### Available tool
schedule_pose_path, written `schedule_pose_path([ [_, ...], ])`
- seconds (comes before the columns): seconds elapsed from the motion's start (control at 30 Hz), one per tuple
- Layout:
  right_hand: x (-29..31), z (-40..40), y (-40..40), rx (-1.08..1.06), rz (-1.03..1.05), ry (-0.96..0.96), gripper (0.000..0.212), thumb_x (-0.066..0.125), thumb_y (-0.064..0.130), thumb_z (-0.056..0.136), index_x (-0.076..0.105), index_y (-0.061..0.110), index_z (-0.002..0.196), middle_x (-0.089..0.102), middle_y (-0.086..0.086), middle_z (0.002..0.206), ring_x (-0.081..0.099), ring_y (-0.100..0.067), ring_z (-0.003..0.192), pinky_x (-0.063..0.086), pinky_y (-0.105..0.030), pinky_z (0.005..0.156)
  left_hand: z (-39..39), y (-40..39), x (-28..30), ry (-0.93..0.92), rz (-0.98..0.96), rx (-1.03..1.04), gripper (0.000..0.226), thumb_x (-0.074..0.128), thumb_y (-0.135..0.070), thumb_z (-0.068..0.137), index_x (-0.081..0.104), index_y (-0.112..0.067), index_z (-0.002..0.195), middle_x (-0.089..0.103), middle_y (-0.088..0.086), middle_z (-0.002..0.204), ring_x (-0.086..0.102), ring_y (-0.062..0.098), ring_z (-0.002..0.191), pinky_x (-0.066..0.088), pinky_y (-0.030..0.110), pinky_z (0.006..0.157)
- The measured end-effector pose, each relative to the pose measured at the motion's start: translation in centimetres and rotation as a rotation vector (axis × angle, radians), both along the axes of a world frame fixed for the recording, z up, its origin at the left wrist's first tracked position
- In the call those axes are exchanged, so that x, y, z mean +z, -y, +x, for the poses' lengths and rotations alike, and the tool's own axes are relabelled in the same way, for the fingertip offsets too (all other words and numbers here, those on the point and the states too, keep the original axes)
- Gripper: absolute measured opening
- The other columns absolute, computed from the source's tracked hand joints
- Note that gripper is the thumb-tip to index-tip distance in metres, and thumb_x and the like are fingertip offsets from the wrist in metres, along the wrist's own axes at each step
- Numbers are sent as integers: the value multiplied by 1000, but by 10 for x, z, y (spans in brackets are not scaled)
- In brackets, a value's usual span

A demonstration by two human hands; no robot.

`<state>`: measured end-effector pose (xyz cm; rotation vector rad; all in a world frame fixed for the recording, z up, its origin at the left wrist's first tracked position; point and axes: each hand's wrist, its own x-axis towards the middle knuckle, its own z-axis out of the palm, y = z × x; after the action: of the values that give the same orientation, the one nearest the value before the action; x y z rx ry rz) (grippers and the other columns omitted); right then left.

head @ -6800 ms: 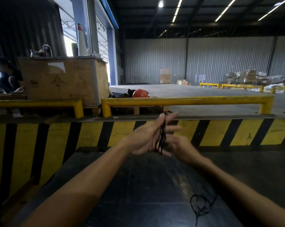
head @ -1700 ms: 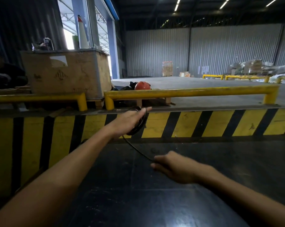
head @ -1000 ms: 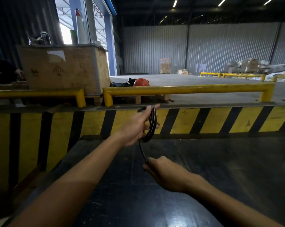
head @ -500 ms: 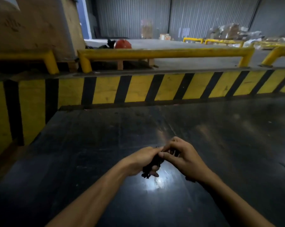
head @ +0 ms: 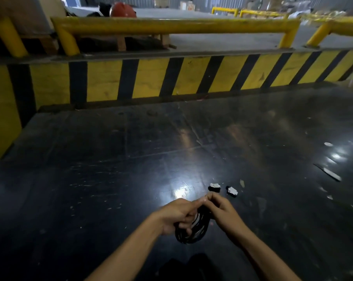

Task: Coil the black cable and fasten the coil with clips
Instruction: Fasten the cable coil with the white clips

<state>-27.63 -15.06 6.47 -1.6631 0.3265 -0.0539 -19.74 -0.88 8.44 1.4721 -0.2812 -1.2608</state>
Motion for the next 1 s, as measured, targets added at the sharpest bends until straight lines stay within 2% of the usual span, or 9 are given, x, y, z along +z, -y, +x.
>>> schedule_pose_path([
  [0.2, -15, 12, 25, 46, 122, -127, 14, 57, 16, 90, 65, 10, 79, 60, 3, 66, 54, -10, 65, 45, -21, 62, 13, 19, -17, -8, 75, 81, 34, 74, -40, 76, 54, -17, 61, 48, -2, 51, 43, 9, 43, 43, 22, 47],
  [0.33, -30, 28, 48, 40, 258, -159, 16, 58, 16, 89, 65, 5, 80, 59, -17, 82, 49, -23, 78, 39, -29, 64, 17, 43, -25, 33, 91, 206, 31, 76, -41, 70, 59, -14, 67, 33, -7, 46, 27, 5, 36, 37, 21, 47],
  [0.47, -52, 49, 70, 108, 293, -231, 10, 59, 15, 88, 59, 7, 81, 59, -16, 78, 52, -21, 71, 39, -24, 59, 20, 63, -42, -7, 165, 343, 35, 60, -48, 85, 62, -15, 75, 25, -9, 47, 20, 6, 39, 31, 21, 46],
  [0.53, -59, 60, 81, 164, 189, -239, 12, 59, 14, 89, 58, 10, 78, 57, -6, 69, 51, -13, 60, 41, -19, 55, 19, 71, -48, 2, 224, 437, 37, 56, -49, 88, 60, -16, 73, 26, -6, 48, 19, 7, 38, 29, 20, 42],
  [0.63, -62, 93, 111, 124, -272, -138, 9, 63, 14, 86, 62, 9, 79, 65, -6, 71, 63, -19, 65, 48, -23, 61, 26, 79, -46, 201, 348, 527, 36, 58, -43, 88, 53, -18, 63, 30, -1, 50, 27, 9, 34, 27, 19, 38],
  [0.7, -64, 115, 133, 114, -580, -131, 13, 62, 12, 83, 64, 7, 95, 67, -11, 90, 66, -21, 78, 50, -20, 68, 33, 78, -45, 342, 421, 530, 36, 59, -38, 88, 51, -16, 62, 32, 0, 49, 29, 10, 34, 26, 20, 39],
  [0.8, -78, 129, 148, 335, -952, -272, 35, 62, 27, 83, 58, 10, 114, 60, -12, 118, 58, -29, 108, 48, -34, 85, 41, 72, -43, 549, 569, 479, 38, 59, -40, 86, 46, -15, 61, 32, 0, 49, 33, 15, 42, 28, 25, 46],
  [0.9, -87, 128, 146, 405, -1015, -306, 34, 61, 36, 83, 62, 9, 104, 60, -14, 113, 59, -33, 104, 50, -38, 84, 46, 65, -38, 678, 616, 439, 43, 58, -42, 86, 38, -18, 56, 33, 4, 53, 35, 18, 49, 30, 30, 55],
  [1.0, -88, 127, 142, 341, -954, -325, 32, 66, 36, 81, 62, 8, 96, 64, -16, 105, 62, -34, 95, 48, -35, 75, 50, 61, -32, 720, 599, 438, 31, 57, -39, 89, 65, -9, 86, 67, 7, 91, 62, 18, 86, 47, 30, 77],
])
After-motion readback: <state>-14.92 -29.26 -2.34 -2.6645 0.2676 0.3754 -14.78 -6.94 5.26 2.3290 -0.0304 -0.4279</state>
